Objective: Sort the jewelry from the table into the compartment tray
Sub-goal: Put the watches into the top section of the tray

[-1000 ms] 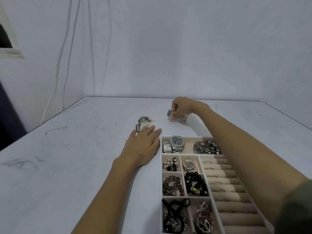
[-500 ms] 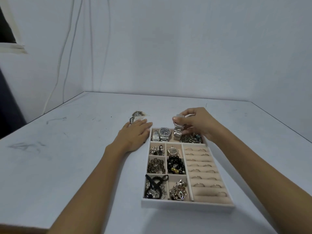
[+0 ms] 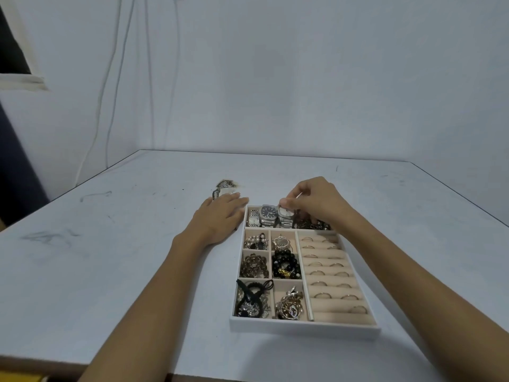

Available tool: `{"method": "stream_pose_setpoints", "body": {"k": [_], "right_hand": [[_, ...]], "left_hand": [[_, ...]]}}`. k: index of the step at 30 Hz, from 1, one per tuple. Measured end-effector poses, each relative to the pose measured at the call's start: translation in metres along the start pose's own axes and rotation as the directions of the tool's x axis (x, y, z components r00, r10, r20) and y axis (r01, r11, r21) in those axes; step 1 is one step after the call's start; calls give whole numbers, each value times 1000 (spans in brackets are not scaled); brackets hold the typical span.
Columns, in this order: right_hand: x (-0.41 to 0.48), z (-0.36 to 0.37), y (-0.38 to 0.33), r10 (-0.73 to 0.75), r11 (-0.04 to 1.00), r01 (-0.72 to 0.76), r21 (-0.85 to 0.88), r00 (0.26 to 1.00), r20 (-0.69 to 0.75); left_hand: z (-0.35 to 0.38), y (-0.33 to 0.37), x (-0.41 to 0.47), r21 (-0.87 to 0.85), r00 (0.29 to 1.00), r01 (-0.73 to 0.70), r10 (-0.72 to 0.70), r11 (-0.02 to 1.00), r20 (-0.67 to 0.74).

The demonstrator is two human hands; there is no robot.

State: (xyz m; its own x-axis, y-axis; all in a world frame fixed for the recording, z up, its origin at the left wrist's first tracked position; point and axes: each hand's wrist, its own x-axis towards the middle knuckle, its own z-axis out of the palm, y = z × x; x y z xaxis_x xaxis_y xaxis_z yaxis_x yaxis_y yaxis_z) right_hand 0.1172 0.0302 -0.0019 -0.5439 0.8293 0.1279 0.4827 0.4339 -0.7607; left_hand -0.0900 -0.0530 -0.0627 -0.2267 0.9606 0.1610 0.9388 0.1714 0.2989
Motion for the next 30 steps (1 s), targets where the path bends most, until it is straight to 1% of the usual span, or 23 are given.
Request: {"method": "stream_pose_setpoints", "body": {"k": [2, 10, 20, 25, 30], "right_hand": [[1, -1, 1, 1, 999, -1, -38, 1000, 2], [4, -5, 2, 38, 999, -37, -14, 999, 13], [2, 0, -2, -39, 973, 37, -230, 999, -2], [2, 3, -4, -85, 966, 85, -243, 996, 12], [-1, 8, -8, -149, 901, 147, -409, 988, 26]], "left_hand": [[0, -1, 1, -2, 1000, -1, 1, 1000, -4], [1, -2, 2, -1, 1000, -7, 7, 1000, -12], [1, -1, 1, -2, 1000, -6, 6, 1000, -12], [1, -2, 1, -9, 1000, -6, 6, 1000, -7], [0, 0, 1, -8, 1000, 0, 0, 1000, -8]]}}
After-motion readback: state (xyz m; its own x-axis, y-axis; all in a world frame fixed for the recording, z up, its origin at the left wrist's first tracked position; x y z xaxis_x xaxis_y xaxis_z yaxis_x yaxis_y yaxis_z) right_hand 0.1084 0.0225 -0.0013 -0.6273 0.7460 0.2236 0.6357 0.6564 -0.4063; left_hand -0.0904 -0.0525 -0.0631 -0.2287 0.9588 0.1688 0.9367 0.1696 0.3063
